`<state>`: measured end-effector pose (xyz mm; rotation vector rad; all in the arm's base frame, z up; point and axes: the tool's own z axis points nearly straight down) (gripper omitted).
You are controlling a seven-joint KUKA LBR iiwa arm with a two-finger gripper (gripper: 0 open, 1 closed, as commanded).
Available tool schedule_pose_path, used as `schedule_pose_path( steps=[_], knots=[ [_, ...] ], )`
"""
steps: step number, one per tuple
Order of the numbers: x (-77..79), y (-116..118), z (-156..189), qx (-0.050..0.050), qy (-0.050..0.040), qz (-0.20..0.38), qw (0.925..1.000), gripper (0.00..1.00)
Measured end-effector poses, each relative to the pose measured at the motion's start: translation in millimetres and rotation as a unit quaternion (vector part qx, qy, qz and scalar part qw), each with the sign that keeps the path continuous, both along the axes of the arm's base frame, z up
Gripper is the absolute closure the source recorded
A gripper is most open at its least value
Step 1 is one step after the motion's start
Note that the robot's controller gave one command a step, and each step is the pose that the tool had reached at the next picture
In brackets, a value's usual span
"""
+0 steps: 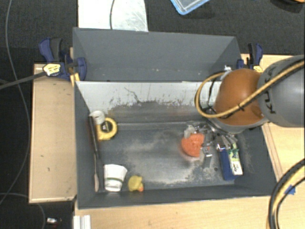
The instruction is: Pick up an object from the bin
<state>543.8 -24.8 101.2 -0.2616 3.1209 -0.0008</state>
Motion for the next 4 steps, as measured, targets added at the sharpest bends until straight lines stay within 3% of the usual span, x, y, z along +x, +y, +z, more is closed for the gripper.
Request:
schedule_pose_path(
  steps=[1,2,3,4],
  knots=[
    [32.1,-57,-23,0.000,-0.0034,0.032,0.9995,1.00],
    [32.1,-57,-23,0.000,-0.0034,0.032,0.9995,1.00],
    [32.3,-29,38,0.000,-0.0023,0.068,0.9977,1.00],
    [9.3,-74,121,0.001,0.0001,0.013,0.9999,1.00]
  ],
)
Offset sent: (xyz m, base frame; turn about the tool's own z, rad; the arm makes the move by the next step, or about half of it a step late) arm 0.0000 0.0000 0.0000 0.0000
